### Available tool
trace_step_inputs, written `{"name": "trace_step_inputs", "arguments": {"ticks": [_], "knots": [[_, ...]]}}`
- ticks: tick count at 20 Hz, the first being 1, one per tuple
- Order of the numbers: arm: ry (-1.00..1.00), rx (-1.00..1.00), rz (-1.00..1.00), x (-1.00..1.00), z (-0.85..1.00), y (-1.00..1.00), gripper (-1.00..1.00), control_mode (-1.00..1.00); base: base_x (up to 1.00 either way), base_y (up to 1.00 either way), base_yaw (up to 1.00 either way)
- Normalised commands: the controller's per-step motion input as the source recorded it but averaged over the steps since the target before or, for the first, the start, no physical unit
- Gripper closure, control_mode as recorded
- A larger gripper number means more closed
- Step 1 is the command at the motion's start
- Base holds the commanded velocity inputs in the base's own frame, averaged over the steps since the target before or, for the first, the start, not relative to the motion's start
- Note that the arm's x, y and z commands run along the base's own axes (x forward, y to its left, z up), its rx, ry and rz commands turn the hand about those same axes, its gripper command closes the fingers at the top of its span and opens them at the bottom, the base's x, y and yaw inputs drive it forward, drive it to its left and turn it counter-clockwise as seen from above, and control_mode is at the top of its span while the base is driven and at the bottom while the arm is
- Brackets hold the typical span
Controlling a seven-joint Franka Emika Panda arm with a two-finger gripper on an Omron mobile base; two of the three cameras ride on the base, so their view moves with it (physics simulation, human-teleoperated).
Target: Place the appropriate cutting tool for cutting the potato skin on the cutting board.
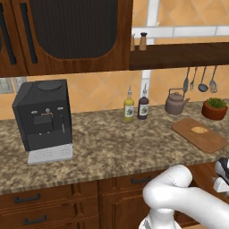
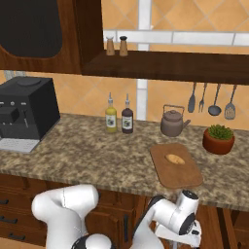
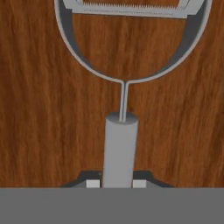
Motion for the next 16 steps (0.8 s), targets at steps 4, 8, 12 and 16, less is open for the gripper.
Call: {"name": "trace_step_inputs", "arguments": {"ticks": [4,8,12,16], "knots": [[-0.02,-0.02,-0.08,-0.34,0.15,0.25,1.00,-1.00,0.00,0.00,0.00],[-0.15,0.00,-0.10,-0.70,0.70,0.00,1.00,-1.00,0.00,0.00,0.00],[-0.09,0.00,-0.15,-0.61,0.78,0.00,1.00,-1.00,0.00,0.00,0.00],[-0.10,0.00,-0.17,-0.35,0.84,0.02,1.00,-1.00,0.00,0.00,0.00]]}}
